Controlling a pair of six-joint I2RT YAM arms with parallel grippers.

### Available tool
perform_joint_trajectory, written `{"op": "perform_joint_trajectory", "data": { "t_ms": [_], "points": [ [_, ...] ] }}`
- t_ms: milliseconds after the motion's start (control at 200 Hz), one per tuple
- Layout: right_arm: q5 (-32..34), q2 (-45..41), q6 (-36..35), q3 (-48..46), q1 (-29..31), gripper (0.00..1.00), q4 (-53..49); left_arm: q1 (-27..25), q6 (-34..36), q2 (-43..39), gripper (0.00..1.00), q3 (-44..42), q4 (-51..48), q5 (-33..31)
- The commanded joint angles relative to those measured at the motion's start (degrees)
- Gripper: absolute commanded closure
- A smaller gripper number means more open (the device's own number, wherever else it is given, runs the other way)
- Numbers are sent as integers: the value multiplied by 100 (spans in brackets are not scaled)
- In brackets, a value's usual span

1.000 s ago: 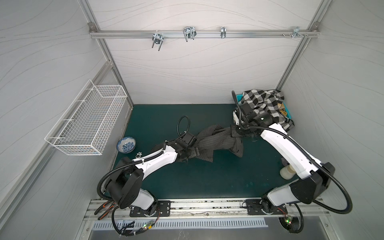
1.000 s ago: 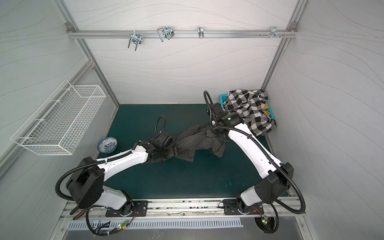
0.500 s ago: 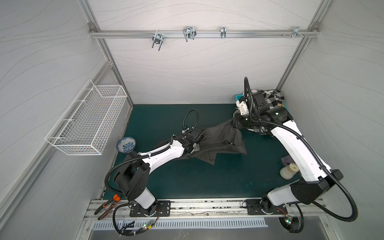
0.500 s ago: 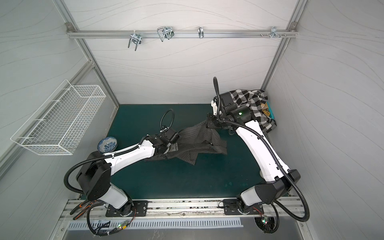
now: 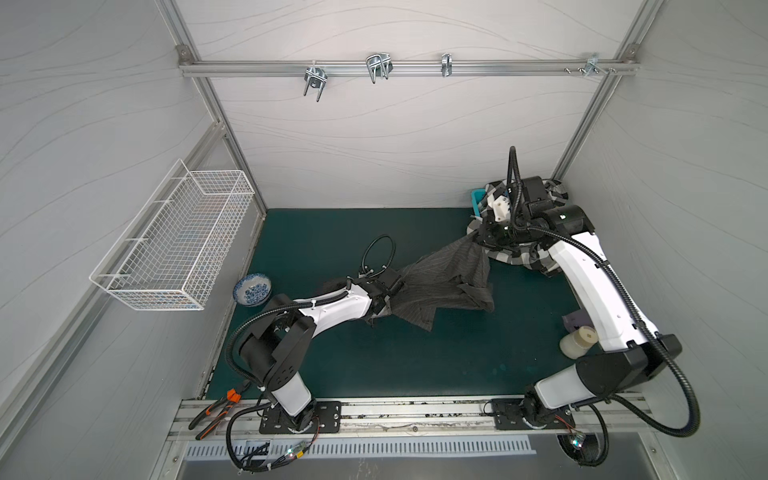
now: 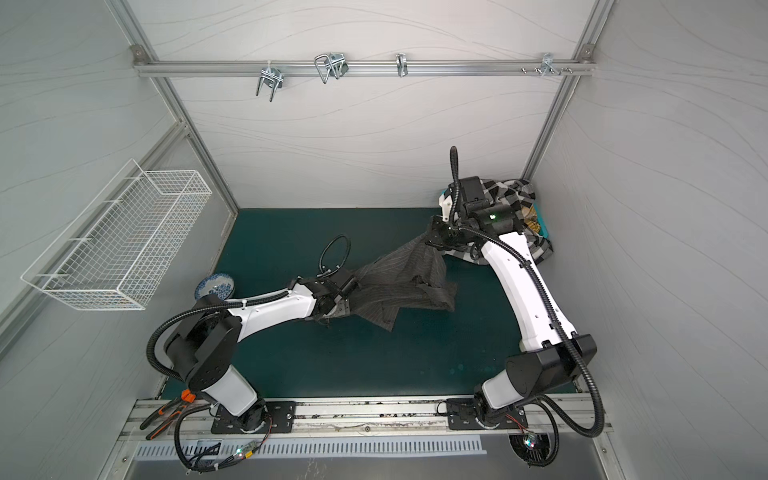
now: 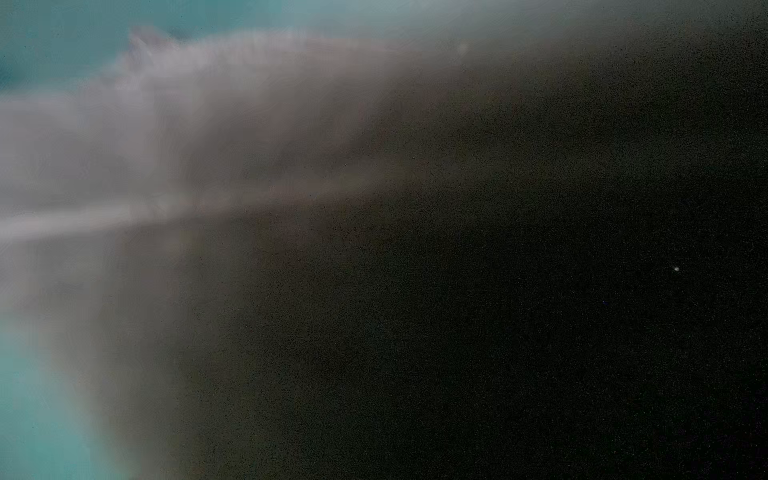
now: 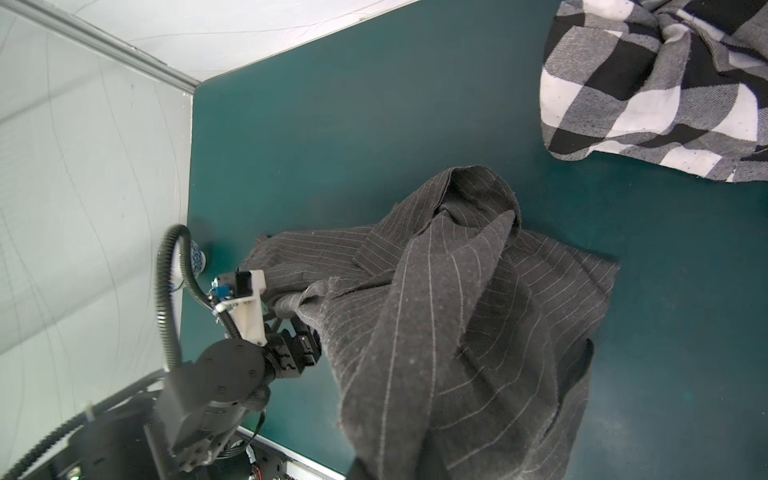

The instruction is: Fold and stack the long sleeve shirts

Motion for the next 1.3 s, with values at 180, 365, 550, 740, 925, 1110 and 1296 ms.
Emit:
{"op": "perform_joint_trajectory", "data": {
  "t_ms": [180,365,550,740,925,1110,1296],
  "points": [
    [-387,-79,100,-293,-168,100,316,338,-84,296,19,213,222,-664],
    [-518,-102,106,-347,-339,100,367,577,75,527,50,469,236,-722],
    [-515,-105,75,-359,-347,100,387,632,6,294,88,409,159,-949],
    [-482,-175,51,-569,-364,100,457,901,-113,-28,100,450,-254,-897],
    [-589,-176,56,-754,-373,100,563,1594,-276,-977,66,-389,263,1121],
    [-615,-153,29,-874,-372,100,645,2424,-805,-1768,35,-1515,1655,2880],
    [-688,-153,55,-897,-370,100,701,2660,-906,-1200,36,-1526,2187,3453]
  ]
}}
